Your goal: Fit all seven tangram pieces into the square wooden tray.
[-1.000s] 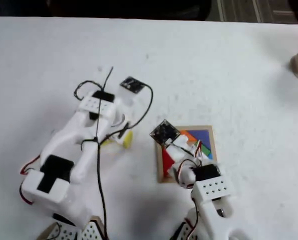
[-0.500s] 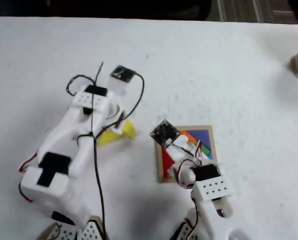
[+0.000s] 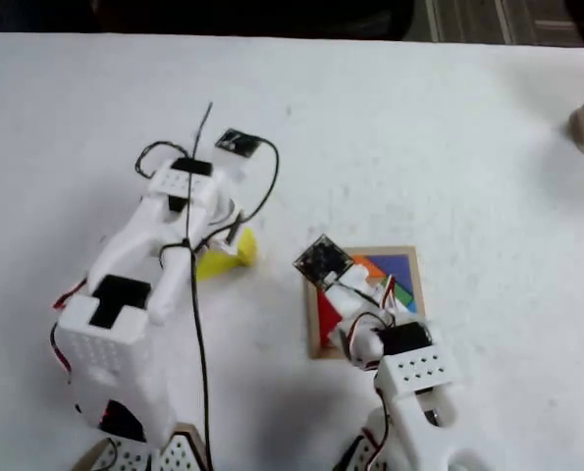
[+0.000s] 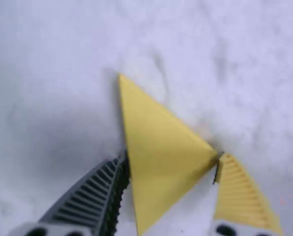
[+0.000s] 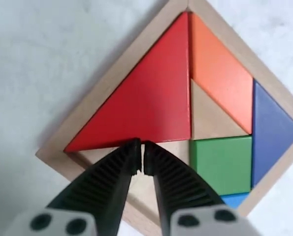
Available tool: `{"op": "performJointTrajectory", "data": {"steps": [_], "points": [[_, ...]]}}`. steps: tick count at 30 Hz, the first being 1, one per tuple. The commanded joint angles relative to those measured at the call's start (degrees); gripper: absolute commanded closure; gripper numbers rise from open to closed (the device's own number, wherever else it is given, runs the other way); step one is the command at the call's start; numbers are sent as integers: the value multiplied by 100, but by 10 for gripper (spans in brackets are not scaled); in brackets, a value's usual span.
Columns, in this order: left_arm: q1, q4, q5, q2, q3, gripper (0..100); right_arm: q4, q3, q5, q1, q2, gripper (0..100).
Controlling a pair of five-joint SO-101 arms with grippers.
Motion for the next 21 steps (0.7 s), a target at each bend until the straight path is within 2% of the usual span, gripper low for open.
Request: {"op": "performJointTrajectory", "data": {"steps": [1, 13, 21], "points": [[171, 79, 79, 13, -97, 832, 48, -9, 35, -92, -22, 981], [180, 88, 141, 4, -62, 835, 48, -9, 18, -92, -22, 981], [532, 589, 149, -189, -176, 834, 48, -9, 18, -101, -22, 981]]}}
